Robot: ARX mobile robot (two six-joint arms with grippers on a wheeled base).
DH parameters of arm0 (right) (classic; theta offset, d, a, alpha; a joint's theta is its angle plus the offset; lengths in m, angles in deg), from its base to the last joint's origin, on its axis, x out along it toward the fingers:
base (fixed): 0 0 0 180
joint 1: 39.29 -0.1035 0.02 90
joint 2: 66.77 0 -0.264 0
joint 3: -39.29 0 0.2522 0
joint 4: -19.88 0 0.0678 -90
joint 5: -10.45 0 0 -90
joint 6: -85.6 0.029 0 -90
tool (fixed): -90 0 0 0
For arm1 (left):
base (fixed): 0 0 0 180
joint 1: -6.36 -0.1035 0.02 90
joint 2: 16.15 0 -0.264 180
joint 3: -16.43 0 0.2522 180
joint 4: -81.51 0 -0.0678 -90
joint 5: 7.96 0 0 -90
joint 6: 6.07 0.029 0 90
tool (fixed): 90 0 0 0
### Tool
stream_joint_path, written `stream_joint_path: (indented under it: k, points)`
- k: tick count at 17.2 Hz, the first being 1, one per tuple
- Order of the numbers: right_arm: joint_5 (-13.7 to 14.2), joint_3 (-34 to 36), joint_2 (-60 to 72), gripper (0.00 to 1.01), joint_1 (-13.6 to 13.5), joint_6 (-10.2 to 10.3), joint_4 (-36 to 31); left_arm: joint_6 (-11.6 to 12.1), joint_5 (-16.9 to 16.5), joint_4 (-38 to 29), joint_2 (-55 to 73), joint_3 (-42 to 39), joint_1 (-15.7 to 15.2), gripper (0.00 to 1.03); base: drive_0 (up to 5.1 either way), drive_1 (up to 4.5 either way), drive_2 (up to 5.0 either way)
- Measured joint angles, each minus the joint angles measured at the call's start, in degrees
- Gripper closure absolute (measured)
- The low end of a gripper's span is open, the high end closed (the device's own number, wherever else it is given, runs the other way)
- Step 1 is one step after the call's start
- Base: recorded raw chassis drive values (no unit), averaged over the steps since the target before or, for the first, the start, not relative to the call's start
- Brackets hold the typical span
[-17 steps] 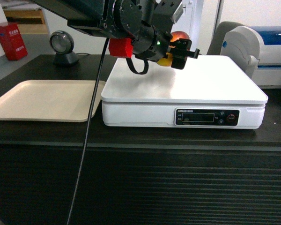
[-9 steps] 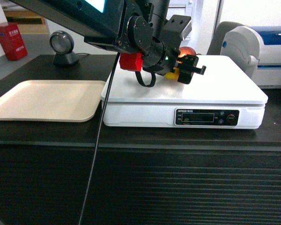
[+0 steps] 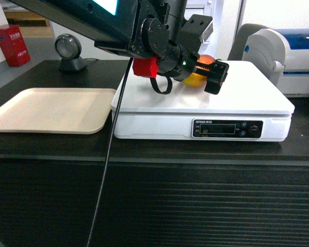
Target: Place dark red mango on scale at checkout
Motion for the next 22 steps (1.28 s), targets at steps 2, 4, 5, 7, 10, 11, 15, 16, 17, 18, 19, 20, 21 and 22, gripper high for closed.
stream_joint_path:
  k: [2, 4, 5, 7, 10, 11, 15, 16, 17, 18, 19, 20, 21, 22]
  points:
    - [0.0, 0.0, 0.0, 0.03, 0.0, 0.0, 0.0, 0.0, -0.4, -1.0, -0.9, -1.8, 0.0, 0.05, 0.0, 0.0, 0.0]
    - [0.0, 0.0, 0.0, 0.03, 0.0, 0.0, 0.0, 0.0, -0.4, -2.8, -2.8, -3.8, 0.0, 0.05, 0.0, 0.0, 0.0]
    - [0.0, 0.0, 0.0, 0.03, 0.0, 0.0, 0.0, 0.0, -0.4, -3.8, -4.4, -5.1, -0.1, 0.05, 0.0, 0.0, 0.0]
    - [0.0, 0.0, 0.0, 0.03, 0.0, 0.0, 0.0, 0.0, -0.4, -6.6, -8.5, -8.0, -0.1, 0.05, 0.0, 0.0, 0.0]
    - [0.0, 0.0, 0.0, 0.03, 0.0, 0.0, 0.0, 0.0, -1.2, -12.6, -17.3, -15.5, -0.1, 0.05, 0.0, 0.0, 0.0]
    - [0.0, 0.0, 0.0, 0.03, 0.0, 0.0, 0.0, 0.0, -2.0, -14.8, -20.5, -19.0, -0.2, 0.05, 0.0, 0.0, 0.0]
    - [0.0, 0.0, 0.0, 0.03, 0.0, 0.0, 0.0, -1.4, -2.1, -29.5, -34.6, -34.2, -3.3, 0.05, 0.0, 0.0, 0.0]
    - [0.0, 0.0, 0.0, 0.03, 0.0, 0.0, 0.0, -2.1, -1.4, -30.8, -37.4, -37.1, -4.9, 0.05, 0.0, 0.0, 0.0]
    - [0.0, 0.0, 0.0, 0.03, 0.0, 0.0, 0.0, -2.3, -0.6, -31.4, -39.1, -39.2, -6.1, 0.05, 0.0, 0.0, 0.0]
    - [0.0, 0.0, 0.0, 0.03, 0.0, 0.0, 0.0, -2.8, 0.1, -31.6, -40.5, -41.4, -7.3, 0.05, 0.0, 0.0, 0.0]
    - [0.0, 0.0, 0.0, 0.03, 0.0, 0.0, 0.0, -3.1, 0.6, -31.7, -41.4, -43.1, -8.0, 0.05, 0.0, 0.0, 0.0]
    - [0.0, 0.0, 0.0, 0.03, 0.0, 0.0, 0.0, -3.2, 1.0, -32.0, -42.4, -45.1, -8.3, 0.05, 0.0, 0.0, 0.0]
    - [0.0, 0.0, 0.0, 0.03, 0.0, 0.0, 0.0, -4.2, 7.2, -30.1, -44.6, -47.1, -7.9, 0.1, 0.0, 0.0, 0.0]
    - [0.0, 0.0, 0.0, 0.03, 0.0, 0.0, 0.0, -6.4, 16.1, -32.8, -48.9, -53.3, -8.3, 0.21, 0.0, 0.0, 0.0]
